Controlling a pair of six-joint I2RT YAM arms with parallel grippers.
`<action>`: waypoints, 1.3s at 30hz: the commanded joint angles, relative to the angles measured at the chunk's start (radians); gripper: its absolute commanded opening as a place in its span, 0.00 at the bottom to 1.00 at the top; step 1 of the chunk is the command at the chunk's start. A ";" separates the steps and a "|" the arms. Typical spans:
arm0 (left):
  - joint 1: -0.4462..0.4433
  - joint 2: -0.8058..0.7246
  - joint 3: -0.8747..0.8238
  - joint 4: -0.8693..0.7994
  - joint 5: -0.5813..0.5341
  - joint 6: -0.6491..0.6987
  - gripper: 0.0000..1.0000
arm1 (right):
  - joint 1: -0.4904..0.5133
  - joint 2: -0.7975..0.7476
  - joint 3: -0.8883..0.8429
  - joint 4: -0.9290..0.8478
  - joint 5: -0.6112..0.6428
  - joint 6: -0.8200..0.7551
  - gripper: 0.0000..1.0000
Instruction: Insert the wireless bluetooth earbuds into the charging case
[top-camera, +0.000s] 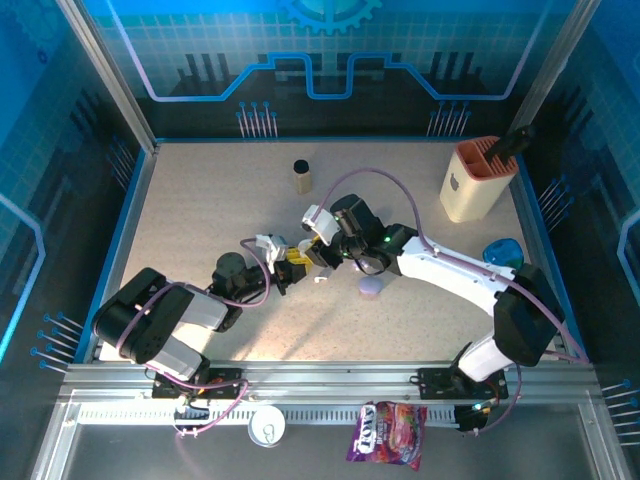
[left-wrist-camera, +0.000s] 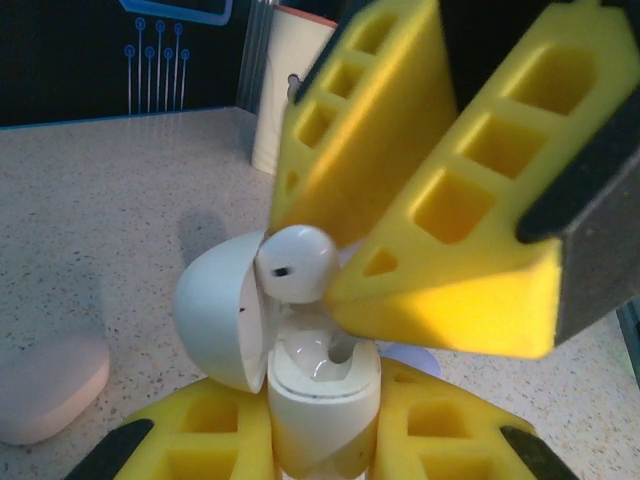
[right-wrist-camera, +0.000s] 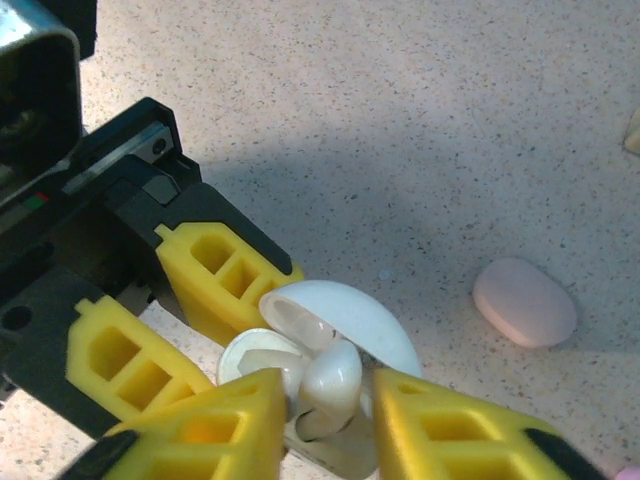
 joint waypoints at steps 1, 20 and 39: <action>0.007 0.000 0.028 0.066 -0.004 -0.010 0.13 | 0.002 -0.060 -0.021 -0.001 -0.013 0.023 0.39; 0.008 0.005 0.028 0.079 0.035 0.004 0.14 | -0.120 -0.083 -0.065 0.097 -0.201 0.236 0.51; 0.121 -0.118 -0.050 0.064 -0.222 -0.026 0.12 | -0.189 0.102 0.065 -0.185 -0.164 0.263 0.56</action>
